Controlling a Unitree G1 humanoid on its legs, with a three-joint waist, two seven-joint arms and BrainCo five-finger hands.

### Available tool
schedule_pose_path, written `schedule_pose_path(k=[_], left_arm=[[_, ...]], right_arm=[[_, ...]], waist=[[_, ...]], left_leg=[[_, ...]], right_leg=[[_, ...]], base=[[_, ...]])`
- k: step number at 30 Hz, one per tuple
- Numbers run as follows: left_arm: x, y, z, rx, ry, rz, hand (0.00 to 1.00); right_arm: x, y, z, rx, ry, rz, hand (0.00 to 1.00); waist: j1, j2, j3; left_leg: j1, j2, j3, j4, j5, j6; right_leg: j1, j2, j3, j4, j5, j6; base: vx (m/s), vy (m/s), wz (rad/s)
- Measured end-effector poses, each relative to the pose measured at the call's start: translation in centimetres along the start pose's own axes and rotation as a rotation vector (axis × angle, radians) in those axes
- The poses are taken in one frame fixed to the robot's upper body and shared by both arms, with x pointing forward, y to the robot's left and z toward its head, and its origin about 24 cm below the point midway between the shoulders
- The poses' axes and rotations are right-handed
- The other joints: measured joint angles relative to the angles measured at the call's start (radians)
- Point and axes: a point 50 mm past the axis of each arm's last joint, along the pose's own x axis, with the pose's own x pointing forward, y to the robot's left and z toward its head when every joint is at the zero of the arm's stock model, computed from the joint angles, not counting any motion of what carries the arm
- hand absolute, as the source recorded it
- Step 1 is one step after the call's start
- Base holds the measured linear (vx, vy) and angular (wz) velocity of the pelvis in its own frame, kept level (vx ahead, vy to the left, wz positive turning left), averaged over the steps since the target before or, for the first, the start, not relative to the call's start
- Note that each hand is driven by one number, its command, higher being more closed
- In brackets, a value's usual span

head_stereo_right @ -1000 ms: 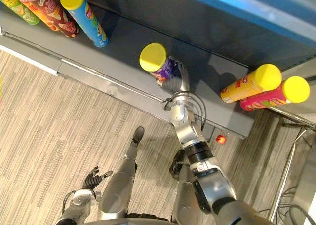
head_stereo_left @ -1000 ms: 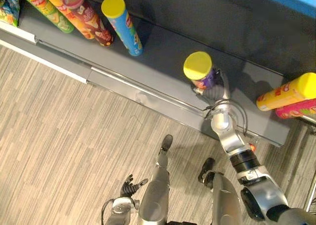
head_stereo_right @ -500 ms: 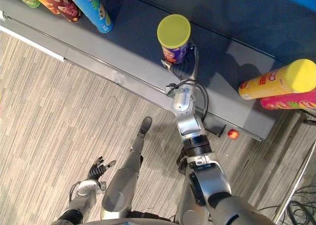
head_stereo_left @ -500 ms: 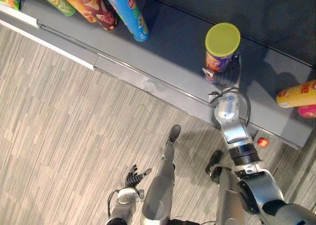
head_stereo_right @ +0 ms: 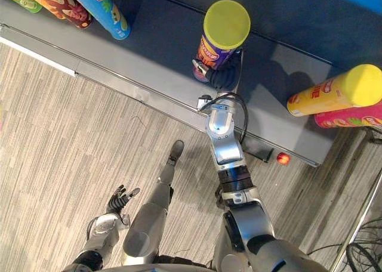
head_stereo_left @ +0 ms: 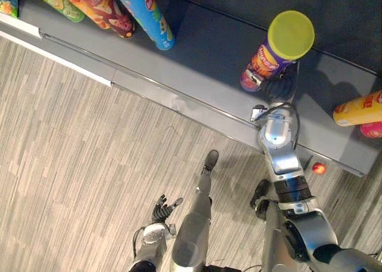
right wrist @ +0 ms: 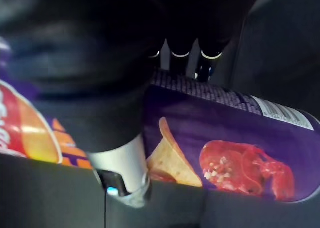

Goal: Put the gum and the chips on the shelf.

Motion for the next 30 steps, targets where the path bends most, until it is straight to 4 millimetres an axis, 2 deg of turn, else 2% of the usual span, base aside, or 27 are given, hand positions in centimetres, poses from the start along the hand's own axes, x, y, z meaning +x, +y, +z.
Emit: schedule_pose_path(k=[6, 9, 18, 22, 30], left_arm=[[0.1, -0.4, 0.5, -0.005, -0.018, -0.009, 0.0], [0.3, -1.3, 1.0, -0.009, -0.037, -0.031, 0.0], [0.5, -3.6, 2.3, -0.05, -0.079, -0.079, 0.0], [0.4, -4.1, 2.5, -0.067, -0.09, -0.084, 0.0], [0.3, -4.7, 3.2, -0.151, -0.113, -0.082, 0.0]], right_arm=[[-0.4, 1.0, 0.4, -0.123, -0.079, 0.07, 1.0], [-0.3, 0.8, 0.5, -0.171, -0.107, 0.074, 1.0], [-0.3, 0.7, 0.5, -0.204, -0.118, 0.079, 1.0], [-0.3, 0.5, 1.1, -0.19, -0.139, 0.06, 1.0], [-0.7, 0.4, 0.7, -0.193, -0.125, 0.051, 1.0]], waist=[[0.0, 0.002, 0.0], [0.001, 0.012, -0.004], [0.0, 0.023, -0.005], [0.002, 0.024, -0.011], [0.003, 0.021, -0.031]], left_leg=[[-0.003, -0.004, -0.002, 0.0, 0.0, -0.001], [-0.02, -0.006, -0.007, 0.0, 0.001, -0.001], [-0.069, -0.012, -0.004, 0.0, 0.011, -0.003], [-0.083, -0.011, 0.003, 0.0, 0.003, -0.004], [-0.115, -0.008, 0.045, 0.011, 0.003, -0.004]], right_leg=[[-0.008, -0.003, 0.007, 0.005, -0.003, 0.002], [-0.023, -0.006, 0.001, 0.008, -0.003, 0.002], [-0.079, -0.014, 0.005, 0.028, -0.003, 0.003], [-0.097, -0.016, 0.007, 0.031, -0.007, 0.002], [-0.129, -0.022, 0.013, 0.04, -0.007, 0.002]], base=[[0.03, -0.041, 0.0], [-0.01, -0.029, 0.07], [0.01, -0.032, 0.01], [-0.01, -0.038, 0.0], [-0.01, -0.022, -0.01]])
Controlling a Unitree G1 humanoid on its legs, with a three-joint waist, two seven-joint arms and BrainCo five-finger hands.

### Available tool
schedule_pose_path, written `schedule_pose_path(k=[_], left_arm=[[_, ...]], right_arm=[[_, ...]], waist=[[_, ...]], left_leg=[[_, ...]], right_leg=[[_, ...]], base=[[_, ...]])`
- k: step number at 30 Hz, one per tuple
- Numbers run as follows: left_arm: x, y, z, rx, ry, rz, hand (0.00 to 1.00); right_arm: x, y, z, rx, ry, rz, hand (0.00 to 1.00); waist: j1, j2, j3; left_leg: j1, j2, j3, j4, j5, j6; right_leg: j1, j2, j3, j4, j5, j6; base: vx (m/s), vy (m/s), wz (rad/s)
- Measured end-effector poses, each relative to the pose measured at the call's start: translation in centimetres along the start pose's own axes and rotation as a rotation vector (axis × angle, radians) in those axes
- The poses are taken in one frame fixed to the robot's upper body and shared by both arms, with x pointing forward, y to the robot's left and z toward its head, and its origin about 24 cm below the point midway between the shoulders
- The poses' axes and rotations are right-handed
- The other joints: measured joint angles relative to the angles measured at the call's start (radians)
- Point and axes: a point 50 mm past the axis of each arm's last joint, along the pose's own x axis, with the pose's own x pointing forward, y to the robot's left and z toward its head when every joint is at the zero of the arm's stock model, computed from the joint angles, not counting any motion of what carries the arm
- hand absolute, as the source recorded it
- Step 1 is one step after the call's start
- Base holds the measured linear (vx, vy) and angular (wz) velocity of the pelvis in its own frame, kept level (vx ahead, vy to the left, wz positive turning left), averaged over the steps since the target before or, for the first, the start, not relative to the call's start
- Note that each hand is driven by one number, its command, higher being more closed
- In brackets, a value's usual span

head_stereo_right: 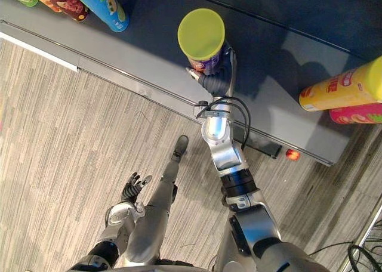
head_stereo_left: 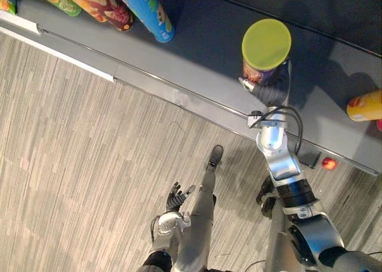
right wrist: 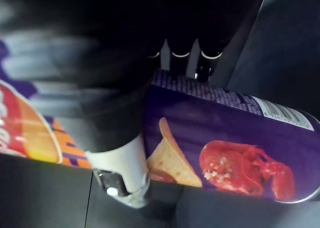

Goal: Put the gum and the chips on the shelf.

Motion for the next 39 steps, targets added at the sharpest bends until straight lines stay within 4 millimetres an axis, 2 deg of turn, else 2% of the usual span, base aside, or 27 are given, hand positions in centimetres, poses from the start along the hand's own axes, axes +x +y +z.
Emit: schedule_pose_path(k=[17, 21, 25, 38, 39], left_arm=[[-0.1, -0.4, -0.1, -0.025, 0.002, 0.002, 0.0], [-0.1, -0.4, -0.1, -0.019, 0.005, -0.002, 0.0], [0.0, -0.1, -0.3, -0.009, 0.013, 0.003, 0.0], [0.1, 0.0, -0.1, 0.023, 0.009, -0.009, 0.0], [0.1, 0.0, -0.1, 0.023, 0.009, -0.009, 0.0]], right_arm=[[-0.3, 0.8, 0.1, 0.002, 0.0, 0.064, 1.0], [-0.3, 0.9, -0.2, -0.008, 0.01, 0.079, 1.0], [-0.2, 1.5, -0.5, -0.025, 0.025, 0.105, 1.0], [0.3, 1.6, -0.8, -0.071, 0.014, 0.154, 1.0], [0.3, 1.6, -0.8, -0.071, 0.014, 0.155, 0.0]], waist=[[-0.005, -0.001, 0.0], [-0.01, -0.001, 0.0], [-0.03, -0.001, 0.0], [-0.03, -0.001, 0.0], [-0.03, -0.001, -0.001]], left_leg=[[0.01, 0.001, 0.015, -0.01, 0.027, 0.003], [0.011, 0.002, 0.013, -0.011, 0.029, 0.002], [0.01, 0.002, 0.006, -0.012, 0.03, 0.001], [0.01, 0.005, 0.003, -0.012, 0.026, -0.004], [0.01, 0.005, 0.003, -0.012, 0.026, -0.004]], right_leg=[[0.0, -0.005, 0.004, 0.018, 0.0, 0.0], [0.001, -0.004, 0.003, 0.018, 0.0, 0.0], [0.006, -0.004, -0.003, 0.008, 0.001, 0.0], [0.009, 0.0, -0.007, 0.001, 0.001, 0.0], [0.009, 0.0, -0.007, 0.001, 0.001, 0.0]], base=[[0.01, -0.04, 0.0], [0.01, -0.057, 0.0], [0.01, -0.045, 0.03], [0.01, -0.047, 0.0], [0.0, 0.0, 0.0]])
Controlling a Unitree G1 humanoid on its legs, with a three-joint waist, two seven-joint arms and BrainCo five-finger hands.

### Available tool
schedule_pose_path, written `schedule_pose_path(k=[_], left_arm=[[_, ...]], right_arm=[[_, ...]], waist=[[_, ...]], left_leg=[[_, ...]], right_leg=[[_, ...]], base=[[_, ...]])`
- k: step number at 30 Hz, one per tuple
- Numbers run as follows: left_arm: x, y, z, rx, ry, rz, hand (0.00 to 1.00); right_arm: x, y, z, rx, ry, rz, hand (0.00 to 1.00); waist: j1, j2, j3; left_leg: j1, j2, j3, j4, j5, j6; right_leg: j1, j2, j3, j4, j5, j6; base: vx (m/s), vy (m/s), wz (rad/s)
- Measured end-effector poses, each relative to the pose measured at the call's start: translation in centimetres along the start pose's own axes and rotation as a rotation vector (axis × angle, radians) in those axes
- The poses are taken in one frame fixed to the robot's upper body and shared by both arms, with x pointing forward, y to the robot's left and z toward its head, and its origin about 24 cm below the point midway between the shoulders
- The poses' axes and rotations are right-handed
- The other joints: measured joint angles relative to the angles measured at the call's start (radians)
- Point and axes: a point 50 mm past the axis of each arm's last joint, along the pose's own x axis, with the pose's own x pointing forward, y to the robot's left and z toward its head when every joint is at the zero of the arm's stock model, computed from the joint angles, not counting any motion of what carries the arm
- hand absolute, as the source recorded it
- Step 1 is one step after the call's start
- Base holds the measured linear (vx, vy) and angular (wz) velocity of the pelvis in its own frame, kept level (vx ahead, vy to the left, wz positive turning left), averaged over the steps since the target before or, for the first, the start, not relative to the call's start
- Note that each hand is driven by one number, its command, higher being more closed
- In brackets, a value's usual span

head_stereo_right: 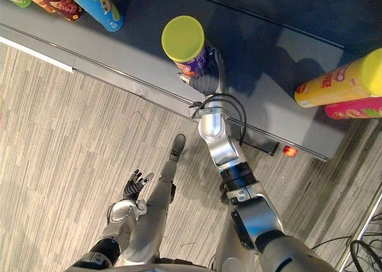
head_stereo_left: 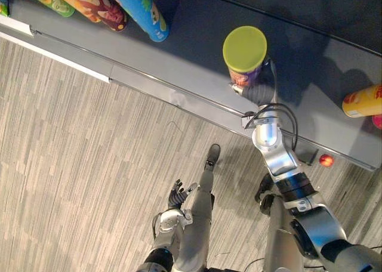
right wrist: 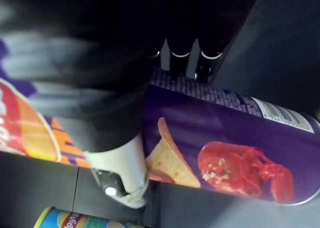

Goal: Put the gum and the chips on the shelf.

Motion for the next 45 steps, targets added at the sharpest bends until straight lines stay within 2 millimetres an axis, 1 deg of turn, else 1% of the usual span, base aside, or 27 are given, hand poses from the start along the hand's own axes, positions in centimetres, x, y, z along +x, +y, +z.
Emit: schedule_pose_path(k=[2, 4, 6, 14, 17, 24, 25, 27, 29, 32, 34, 38, 39, 40, 41, 42, 45], left_arm=[[0.0, 0.0, 0.0, 0.0, 0.0, 0.0, 0.0], [0.0, 0.1, 0.0, -0.022, 0.004, 0.005, 0.0], [0.0, 0.1, 0.0, -0.028, 0.006, 0.007, 0.0], [0.1, 0.1, -0.1, -0.024, 0.013, 0.009, 0.0], [0.2, 0.1, -0.1, -0.02, 0.019, 0.009, 0.0], [0.2, -0.1, -0.5, -0.006, 0.042, 0.002, 0.0], [0.1, 0.1, -0.6, 0.001, 0.05, 0.004, 0.0], [0.1, 0.3, -0.9, 0.017, 0.064, 0.007, 0.0], [0.1, 0.3, -1.1, 0.032, 0.073, -0.002, 0.0], [0.0, 0.7, -1.4, 0.06, 0.089, -0.003, 0.0], [-0.2, 1.4, -1.8, 0.099, 0.102, 0.005, 0.0], [-0.8, 3.1, -2.8, 0.12, 0.136, 0.042, 0.0], [-1.1, 3.8, -3.2, 0.124, 0.146, 0.057, 0.0], [-1.1, 4.1, -3.2, 0.132, 0.149, 0.063, 0.0], [-1.1, 4.2, -3.3, 0.144, 0.153, 0.065, 0.0], [-1.2, 4.4, -3.4, 0.167, 0.161, 0.064, 0.0], [-1.3, 4.7, -3.8, 0.181, 0.185, 0.072, 0.0]], right_arm=[[0.0, 0.1, -0.2, -0.003, 0.006, 0.004, 0.0], [-0.2, 0.3, -1.0, -0.019, 0.039, 0.018, 0.0], [-0.3, 0.4, -1.2, -0.024, 0.052, 0.025, 0.0], [-0.4, 0.5, -1.4, -0.023, 0.059, 0.039, 0.0], [-0.5, 0.6, -1.7, -0.029, 0.073, 0.045, 0.0], [-0.6, 1.0, -1.8, -0.014, 0.083, 0.066, 0.0], [-0.8, 1.2, -1.9, -0.017, 0.087, 0.08, 0.0], [-1.1, 1.6, -2.3, -0.024, 0.104, 0.108, 0.0], [-1.2, 1.6, -2.5, -0.027, 0.112, 0.115, 0.0], [-1.4, 1.7, -2.7, -0.027, 0.116, 0.121, 0.0], [-1.7, 1.8, -2.9, -0.029, 0.126, 0.135, 0.0], [-2.7, 2.0, -3.6, -0.03, 0.156, 0.171, 0.0], [-3.3, 2.3, -4.0, -0.033, 0.17, 0.195, 0.0], [-3.9, 2.5, -4.4, -0.035, 0.187, 0.211, 0.0], [-4.3, 2.6, -4.6, -0.037, 0.198, 0.219, 0.0], [-4.7, 2.7, -5.0, -0.039, 0.215, 0.237, 0.0], [-5.9, 2.8, -5.8, -0.044, 0.254, 0.272, 0.0]], waist=[[0.0, 0.0, 0.0], [0.0, 0.0, 0.0], [0.0, 0.0, 0.0], [0.0, 0.0, 0.0], [-0.001, 0.0, 0.0], [-0.009, -0.001, 0.0], [-0.019, -0.001, 0.0], [-0.027, -0.005, -0.002], [-0.028, -0.005, -0.002], [-0.028, -0.005, -0.002], [-0.029, -0.007, -0.003], [-0.032, -0.02, -0.009], [-0.032, -0.036, -0.019], [-0.033, -0.045, -0.024], [-0.036, -0.05, -0.028], [-0.047, -0.057, -0.031], [-0.058, -0.066, -0.038]], left_leg=[[0.0, 0.0, 0.0, 0.0, 0.0, 0.0], [0.0, 0.0, 0.0, 0.0, 0.0, 0.0], [0.0, 0.0, -0.001, 0.0, 0.0, 0.0], [0.003, 0.003, -0.002, 0.0, 0.003, 0.003], [0.01, 0.005, -0.002, 0.0, 0.003, 0.003], [0.062, 0.01, -0.004, 0.0, 0.0, -0.002], [0.07, 0.011, -0.006, 0.0, 0.0, -0.002], [0.089, 0.011, -0.006, -0.001, -0.002, -0.003], [0.107, 0.011, -0.004, -0.001, -0.002, -0.003], [0.139, 0.014, -0.004, -0.001, -0.007, -0.004], [0.165, 0.015, 0.0, -0.001, -0.014, -0.004], [0.194, 0.023, 0.015, -0.001, -0.031, 0.0], [0.201, 0.024, 0.026, -0.001, -0.035, 0.001], [0.212, 0.025, 0.027, -0.001, -0.035, 0.003], [0.219, 0.024, 0.029, 0.0, -0.037, 0.006], [0.232, 0.023, 0.031, 0.0, -0.04, 0.008], [0.275, 0.021, 0.042, 0.0, -0.052, 0.01]], right_leg=[[0.0, 0.0, 0.0, 0.0, 0.0, 0.0], [0.001, 0.0, -0.001, -0.001, 0.0, 0.0], [0.001, 0.0, -0.001, -0.001, 0.0, 0.0], [0.009, 0.006, -0.003, -0.008, 0.001, 0.0], [0.019, 0.009, -0.004, -0.014, 0.001, 0.001], [0.084, 0.015, -0.01, -0.04, 0.002, 0.003], [0.098, 0.018, -0.013, -0.05, 0.005, 0.006], [0.121, 0.019, -0.014, -0.061, 0.007, 0.009], [0.144, 0.02, -0.013, -0.071, 0.01, 0.01], [0.181, 0.025, -0.013, -0.085, 0.013, 0.011], [0.208, 0.028, -0.009, -0.096, 0.014, 0.012], [0.24, 0.041, 0.005, -0.127, 0.023, 0.019], [0.242, 0.043, 0.015, -0.131, 0.025, 0.02], [0.255, 0.044, 0.017, -0.139, 0.025, 0.02], [0.261, 0.044, 0.019, -0.14, 0.026, 0.02], [0.277, 0.043, 0.019, -0.145, 0.026, 0.02], [0.321, 0.042, 0.023, -0.156, 0.025, 0.021]], base=[[0.0, 0.0, 0.0], [0.0, 0.0, 0.0], [0.0, 0.0, 0.0], [0.01, -0.016, 0.0], [0.0, -0.011, 0.0], [0.03, -0.055, 0.0], [0.02, -0.038, 0.02], [0.03, -0.039, 0.0], [0.03, -0.038, -0.02], [0.02, -0.046, -0.02], [0.01, -0.047, -0.08], [0.03, -0.047, -0.16], [0.07, -0.04, -0.16], [0.08, -0.043, -0.15], [0.1, -0.046, -0.03], [0.08, -0.034, -0.01], [0.08, -0.042, -0.05]])
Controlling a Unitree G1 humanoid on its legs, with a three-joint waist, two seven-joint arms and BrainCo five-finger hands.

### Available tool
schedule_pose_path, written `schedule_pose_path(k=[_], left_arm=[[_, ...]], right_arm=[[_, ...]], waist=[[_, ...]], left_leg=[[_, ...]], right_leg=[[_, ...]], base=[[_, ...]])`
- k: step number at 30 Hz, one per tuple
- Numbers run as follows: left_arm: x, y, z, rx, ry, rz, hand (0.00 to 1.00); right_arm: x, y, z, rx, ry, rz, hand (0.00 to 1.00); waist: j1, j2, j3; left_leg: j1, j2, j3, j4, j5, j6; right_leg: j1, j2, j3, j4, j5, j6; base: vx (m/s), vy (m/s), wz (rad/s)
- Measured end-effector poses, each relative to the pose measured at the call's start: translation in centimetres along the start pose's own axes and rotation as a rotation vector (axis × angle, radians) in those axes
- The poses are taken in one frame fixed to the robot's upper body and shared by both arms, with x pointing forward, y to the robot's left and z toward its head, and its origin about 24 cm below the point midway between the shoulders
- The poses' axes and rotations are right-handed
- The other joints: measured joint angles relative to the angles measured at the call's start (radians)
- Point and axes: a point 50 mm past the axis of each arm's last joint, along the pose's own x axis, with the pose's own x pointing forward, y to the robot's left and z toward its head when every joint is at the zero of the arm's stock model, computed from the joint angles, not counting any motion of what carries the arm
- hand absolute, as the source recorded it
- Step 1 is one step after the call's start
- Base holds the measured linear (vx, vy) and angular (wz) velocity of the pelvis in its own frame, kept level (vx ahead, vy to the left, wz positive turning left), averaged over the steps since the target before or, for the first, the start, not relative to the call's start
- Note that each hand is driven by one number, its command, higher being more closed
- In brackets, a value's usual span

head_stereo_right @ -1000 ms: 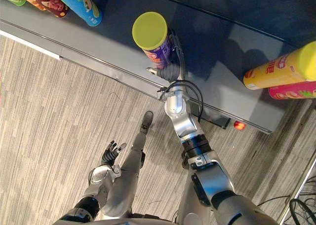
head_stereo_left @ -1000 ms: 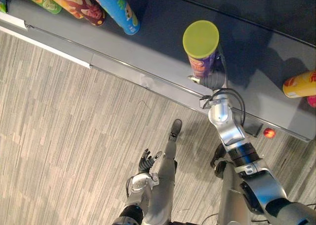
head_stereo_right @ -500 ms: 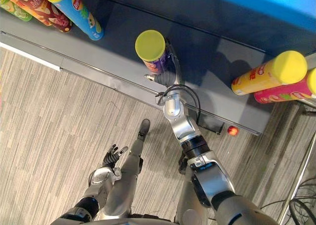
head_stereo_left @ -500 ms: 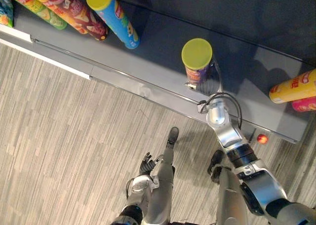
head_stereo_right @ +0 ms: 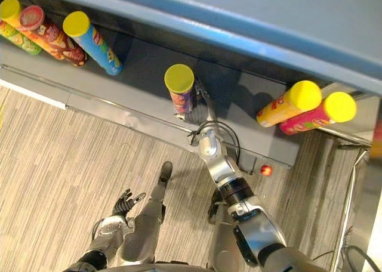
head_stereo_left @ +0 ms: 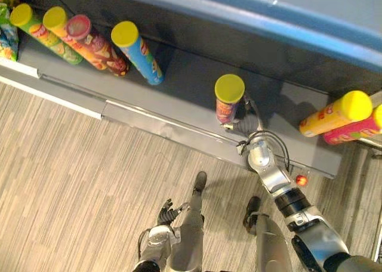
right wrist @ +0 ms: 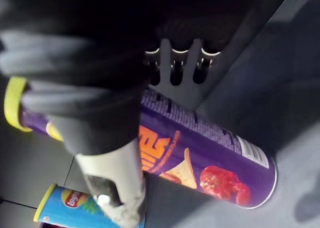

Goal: Put the gum and the chips on the shelf.

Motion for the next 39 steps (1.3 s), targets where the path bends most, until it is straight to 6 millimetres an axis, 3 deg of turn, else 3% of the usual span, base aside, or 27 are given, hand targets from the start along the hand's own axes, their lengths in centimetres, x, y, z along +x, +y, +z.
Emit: schedule_pose_path(k=[7, 13, 22, 29, 32, 39], left_arm=[[-1.4, 1.0, -3.6, 0.011, 0.108, 0.026, 0.0], [-2.3, 1.8, -5.5, 0.022, 0.165, 0.041, 0.0], [-2.9, 2.1, -7.1, 0.057, 0.233, 0.039, 0.0], [-3.3, 2.1, -7.6, 0.061, 0.249, 0.03, 0.0], [-3.4, 2.2, -7.9, 0.059, 0.257, 0.031, 0.0], [-4.0, 2.6, -8.9, 0.048, 0.289, 0.04, 0.0]], right_arm=[[-4.6, 1.3, -4.6, 0.002, 0.185, 0.077, 0.0], [-7.3, 1.6, -6.8, 0.008, 0.288, 0.106, 0.0], [-10.3, 1.5, -9.0, 0.02, 0.403, 0.123, 0.0], [-12.8, 1.4, -10.3, 0.072, 0.493, 0.136, 0.0], [-15.9, 1.0, -11.0, 0.105, 0.553, 0.139, 0.0], [-24.3, -0.9, -13.5, 0.104, 0.804, 0.067, 0.0]], waist=[[-0.023, -0.004, -0.127], [-0.031, -0.011, -0.199], [-0.074, -0.022, -0.258], [-0.08, -0.025, -0.273], [-0.082, -0.028, -0.289], [-0.119, -0.03, -0.309]], left_leg=[[0.079, -0.003, 0.03, 0.0, -0.026, 0.011], [0.154, -0.004, 0.071, 0.0, -0.063, 0.023], [0.231, -0.013, 0.106, 0.0, -0.092, 0.041], [0.292, -0.011, 0.128, 0.0, -0.11, 0.044], [0.304, -0.011, 0.132, 0.0, -0.116, 0.043], [0.318, -0.01, 0.151, -0.006, -0.132, 0.039]], right_leg=[[0.106, 0.002, 0.006, -0.073, 0.009, 0.015], [0.195, 0.008, 0.035, -0.151, 0.035, 0.034], [0.302, 0.015, 0.06, -0.257, 0.073, 0.042], [0.368, 0.019, 0.075, -0.285, 0.084, 0.042], [0.379, 0.019, 0.077, -0.295, 0.084, 0.042], [0.389, 0.023, 0.091, -0.312, 0.087, 0.044]], base=[[0.06, -0.011, -0.05], [0.04, 0.027, -0.17], [0.07, 0.016, -0.11], [0.04, 0.003, -0.08], [0.0, 0.001, -0.02], [-0.01, 0.001, -0.07]])
